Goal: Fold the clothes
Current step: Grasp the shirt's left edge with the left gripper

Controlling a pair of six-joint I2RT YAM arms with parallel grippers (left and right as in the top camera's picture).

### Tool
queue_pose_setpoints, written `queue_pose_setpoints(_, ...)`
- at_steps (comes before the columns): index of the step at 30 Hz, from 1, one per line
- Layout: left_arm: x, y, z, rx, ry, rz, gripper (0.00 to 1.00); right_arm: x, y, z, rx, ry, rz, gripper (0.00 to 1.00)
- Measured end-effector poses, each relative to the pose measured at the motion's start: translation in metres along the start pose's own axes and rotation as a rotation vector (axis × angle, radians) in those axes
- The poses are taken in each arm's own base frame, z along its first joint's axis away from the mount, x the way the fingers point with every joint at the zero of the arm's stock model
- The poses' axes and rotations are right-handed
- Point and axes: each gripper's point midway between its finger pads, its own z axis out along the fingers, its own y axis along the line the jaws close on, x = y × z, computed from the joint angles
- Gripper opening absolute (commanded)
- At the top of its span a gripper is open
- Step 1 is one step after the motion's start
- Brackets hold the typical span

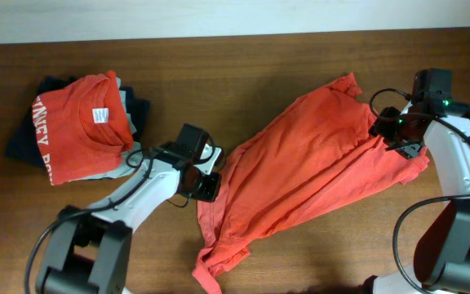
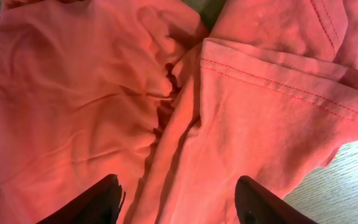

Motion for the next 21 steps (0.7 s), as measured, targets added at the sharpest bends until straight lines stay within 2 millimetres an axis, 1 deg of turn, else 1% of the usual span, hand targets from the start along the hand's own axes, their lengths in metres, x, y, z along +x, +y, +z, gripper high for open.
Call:
queue_pose_setpoints(5, 0.002, 0.005, 0.015, -0.007, 0.028, 0.042, 0.14, 0.000, 0.000, 0.000, 0.000, 0.000, 0.000, 0.64)
queue_pose_setpoints(7, -0.002, 0.006, 0.017, -0.007, 0.014, 0.055, 0.14, 0.000, 0.000, 0.000, 0.000, 0.000, 0.000, 0.64)
queue_pose_setpoints(9, -0.013, 0.008, 0.019, -0.010, -0.023, 0.066, 0.14, 0.000, 0.000, 0.000, 0.000, 0.000, 0.000, 0.64)
queue_pose_setpoints(11, -0.033, 0.010, 0.022, -0.015, -0.086, 0.070, 0.14, 0.000, 0.000, 0.000, 0.000, 0.000, 0.001, 0.64)
queue_pose_setpoints(14, -0.077, 0.025, 0.023, -0.027, -0.201, 0.040, 0.14, 0.000, 0.000, 0.000, 0.000, 0.001, 0.001, 0.64)
queue_pose_setpoints(17, -0.122, 0.055, 0.020, -0.055, -0.293, -0.025, 0.14, 0.001, -0.001, 0.000, 0.001, 0.003, 0.001, 0.64)
queue_pose_setpoints(21, -0.172, 0.098, 0.014, -0.085, -0.360, -0.104, 0.14, 0.003, -0.002, 0.000, 0.006, 0.014, 0.002, 0.66)
